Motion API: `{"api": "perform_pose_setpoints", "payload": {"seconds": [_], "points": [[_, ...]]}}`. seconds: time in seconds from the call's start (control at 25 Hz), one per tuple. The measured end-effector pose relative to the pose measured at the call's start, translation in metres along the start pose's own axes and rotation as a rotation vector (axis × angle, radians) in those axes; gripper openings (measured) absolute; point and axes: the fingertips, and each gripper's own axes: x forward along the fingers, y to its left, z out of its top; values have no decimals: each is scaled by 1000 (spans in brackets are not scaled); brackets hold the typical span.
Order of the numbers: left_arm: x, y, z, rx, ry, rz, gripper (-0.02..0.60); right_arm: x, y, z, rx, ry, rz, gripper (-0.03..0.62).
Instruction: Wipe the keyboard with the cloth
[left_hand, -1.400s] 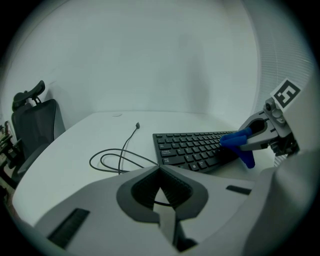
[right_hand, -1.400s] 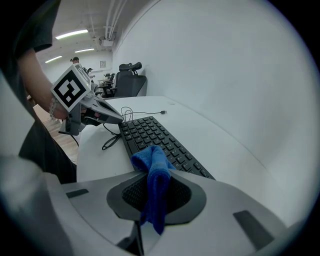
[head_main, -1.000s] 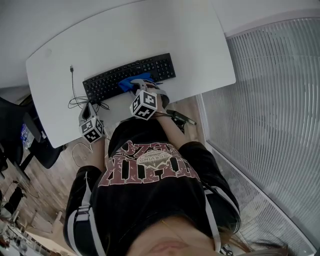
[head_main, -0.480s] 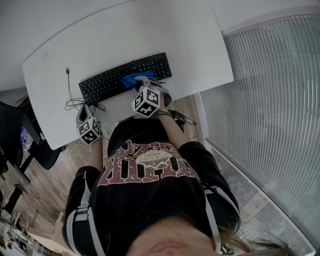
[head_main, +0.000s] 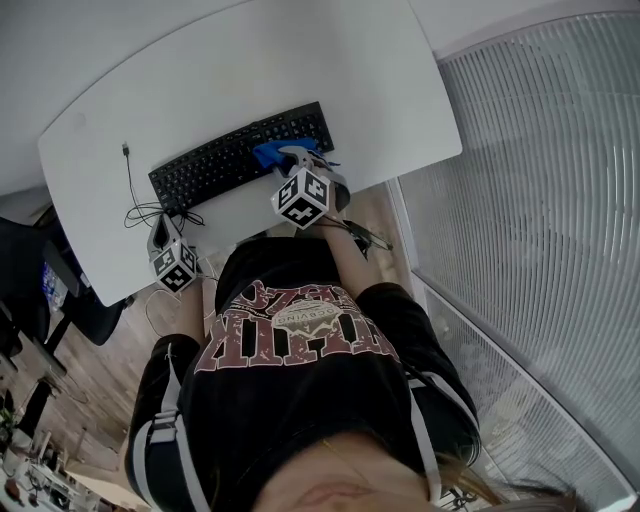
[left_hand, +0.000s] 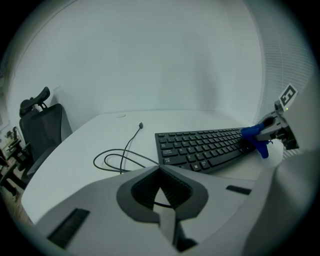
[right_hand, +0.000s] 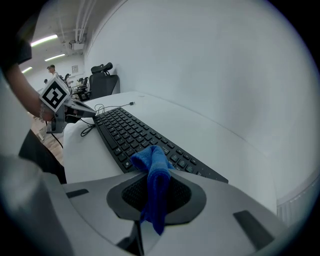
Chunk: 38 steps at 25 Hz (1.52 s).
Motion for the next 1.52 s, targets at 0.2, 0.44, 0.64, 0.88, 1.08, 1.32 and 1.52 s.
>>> {"api": "perform_pose_setpoints", "payload": {"seconds": [0.2, 0.44, 0.64, 0.88, 1.08, 1.32, 1.52], "points": [[-1, -2, 1, -10, 4, 10, 29, -9, -15, -10, 27, 10, -33, 64], [-1, -1, 0, -17, 1, 23, 29, -16, -32, -27, 79, 26, -70, 64], [-4, -3, 3, -26, -1, 30, 29, -27, -45, -35, 102, 38, -94, 64], [0, -2, 0, -27, -3, 45, 29, -27, -58, -49, 142, 58, -126, 64], [-1, -2, 1, -19, -7, 56, 29, -33, -70, -63, 189, 80, -154, 64], [2, -3, 4, -20, -5, 71, 29, -41, -84, -78, 217, 101, -189, 64], [2, -3, 3, -22, -6, 83, 29, -46, -93, -92, 259, 119, -207, 64]]}}
